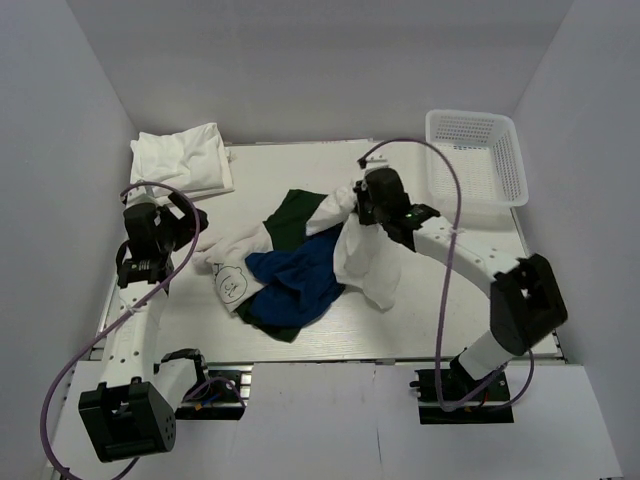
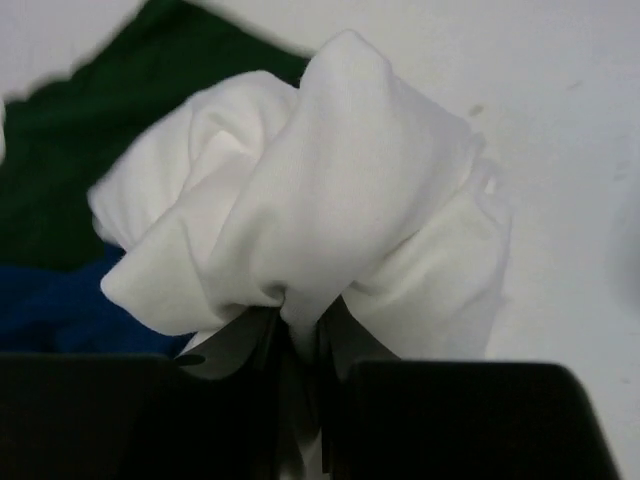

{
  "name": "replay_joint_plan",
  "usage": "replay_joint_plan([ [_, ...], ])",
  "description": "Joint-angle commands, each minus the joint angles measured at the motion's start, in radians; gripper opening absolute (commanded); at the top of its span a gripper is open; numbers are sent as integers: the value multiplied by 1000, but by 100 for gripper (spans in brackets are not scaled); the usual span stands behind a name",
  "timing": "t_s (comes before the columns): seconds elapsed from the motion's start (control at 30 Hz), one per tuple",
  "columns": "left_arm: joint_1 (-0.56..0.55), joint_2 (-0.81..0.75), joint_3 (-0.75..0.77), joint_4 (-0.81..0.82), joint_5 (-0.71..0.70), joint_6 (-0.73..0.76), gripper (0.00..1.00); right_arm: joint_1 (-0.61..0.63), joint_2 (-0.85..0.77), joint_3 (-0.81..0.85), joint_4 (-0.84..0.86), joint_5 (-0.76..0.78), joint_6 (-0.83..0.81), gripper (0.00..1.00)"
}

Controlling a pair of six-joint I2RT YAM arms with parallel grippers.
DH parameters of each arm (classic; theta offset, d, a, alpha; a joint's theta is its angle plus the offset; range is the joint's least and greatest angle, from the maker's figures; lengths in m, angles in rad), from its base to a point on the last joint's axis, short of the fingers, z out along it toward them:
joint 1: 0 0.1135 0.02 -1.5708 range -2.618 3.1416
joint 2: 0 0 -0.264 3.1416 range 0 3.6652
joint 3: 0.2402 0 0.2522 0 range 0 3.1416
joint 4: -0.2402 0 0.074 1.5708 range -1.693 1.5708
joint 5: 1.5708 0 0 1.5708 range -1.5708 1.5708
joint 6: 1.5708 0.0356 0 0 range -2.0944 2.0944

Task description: Fold and stack the t-shirts

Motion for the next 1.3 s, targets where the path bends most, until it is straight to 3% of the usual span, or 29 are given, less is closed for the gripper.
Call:
replay_joint_plan([
  [0.0, 5, -39, -7, -14, -37, -4, 100, -37, -143, 16, 163, 247, 51, 0],
  [0.13, 5, -63, -7, -24, -60, -4, 100, -127, -148, 114, 197, 370, 57, 0],
  [0.23, 5, -73, -7, -24, -69, -4, 100, -259, -116, 222, 209, 344, 19, 0],
  [0.47, 5, -63, -7, -24, -78, -4, 100, -505, 94, 677, 139, 313, -5, 0],
  [0.57, 5, -43, -7, -24, -78, -4, 100, -552, 191, 855, 88, 300, -26, 0],
  [0.67, 5, -20, -7, -15, -65, -4, 100, -595, 234, 845, 232, 327, -99, 0],
  [0.9, 5, 18, 14, -6, -31, -4, 100, -678, 432, 832, 84, 188, -36, 0],
  [0.93, 5, 18, 23, -15, -31, -4, 100, -683, 450, 852, 59, 156, -14, 4],
  [0.97, 5, 18, 23, -15, -31, 7, 100, -687, 476, 869, -6, 127, -18, 42],
  [1.03, 5, 18, 13, -24, -40, 7, 100, -688, 472, 865, -22, 27, -60, 83],
  [1.07, 5, 4, 13, -15, -40, 7, 100, -680, 440, 851, -38, -20, -75, 90],
  [1.2, 5, -16, 2, -4, -2, 7, 100, -652, 290, 745, -48, -197, -111, 90],
  [1.27, 5, -16, 2, -4, -2, 7, 100, -632, 178, 583, -7, -360, -117, 90],
])
